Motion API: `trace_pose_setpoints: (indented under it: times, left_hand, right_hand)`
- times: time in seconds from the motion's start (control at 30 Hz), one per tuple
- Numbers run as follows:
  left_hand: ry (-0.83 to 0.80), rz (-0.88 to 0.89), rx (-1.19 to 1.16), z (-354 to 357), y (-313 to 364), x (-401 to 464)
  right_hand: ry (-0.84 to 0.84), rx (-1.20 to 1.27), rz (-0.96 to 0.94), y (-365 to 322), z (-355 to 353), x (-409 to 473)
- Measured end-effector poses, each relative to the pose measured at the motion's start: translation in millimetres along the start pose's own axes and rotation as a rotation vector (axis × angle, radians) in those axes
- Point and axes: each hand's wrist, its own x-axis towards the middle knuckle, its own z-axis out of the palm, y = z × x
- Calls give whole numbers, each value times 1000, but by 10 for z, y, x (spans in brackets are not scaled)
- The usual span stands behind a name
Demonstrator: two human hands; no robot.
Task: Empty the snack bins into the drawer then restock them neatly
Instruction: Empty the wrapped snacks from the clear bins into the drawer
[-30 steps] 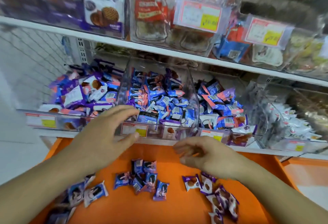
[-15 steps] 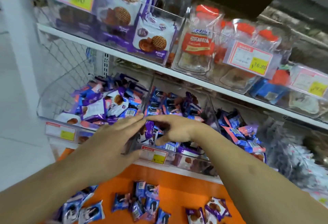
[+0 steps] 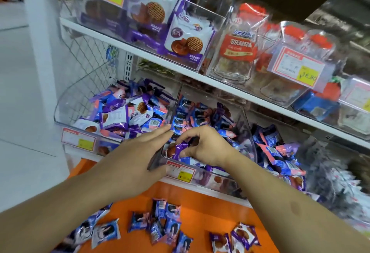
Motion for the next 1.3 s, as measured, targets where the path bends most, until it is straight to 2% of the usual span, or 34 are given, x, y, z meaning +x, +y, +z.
trace_pose_setpoints:
  times: [0.13, 0.33, 0.47, 0.53, 0.63, 0.73, 0.83, 0.93, 1.03, 1.13, 1.3]
  left_hand:
    - [0, -5, -14, 3, 19, -5]
    - [22, -24, -42, 8, 1, 17]
    - [106, -10, -85, 15, 20, 37]
    - [199, -38, -133, -29, 145, 16]
    - [316, -96, -393, -92, 368, 16]
    - [122, -217, -827, -108, 519, 11]
    - [-77, -265, -1285, -96, 642, -61]
    - [-222, -257, -1534, -53, 758, -149]
    - [-285, -208, -1638, -1, 809, -236]
    - [-182, -228, -1621, 21, 867, -288]
    - [-146, -279, -1506, 129, 932, -311]
  right_hand:
    - [85, 34, 6, -5, -1, -61]
    - [223, 305, 94, 17, -113, -140]
    - [349, 404, 82, -111, -336, -313]
    - [392, 430, 64, -191, -413, -464]
    - [443, 412, 21, -322, -441, -764]
    - [461, 408, -27, -479, -366, -1098]
    - [498, 417, -77, -586, -250, -1351]
    - [515, 446, -84, -617, -127, -1541]
    - [521, 515, -38, -588, -35, -1666]
    - [571, 617, 10, -518, 34, -1741]
    - [574, 660, 133, -398, 128, -1811]
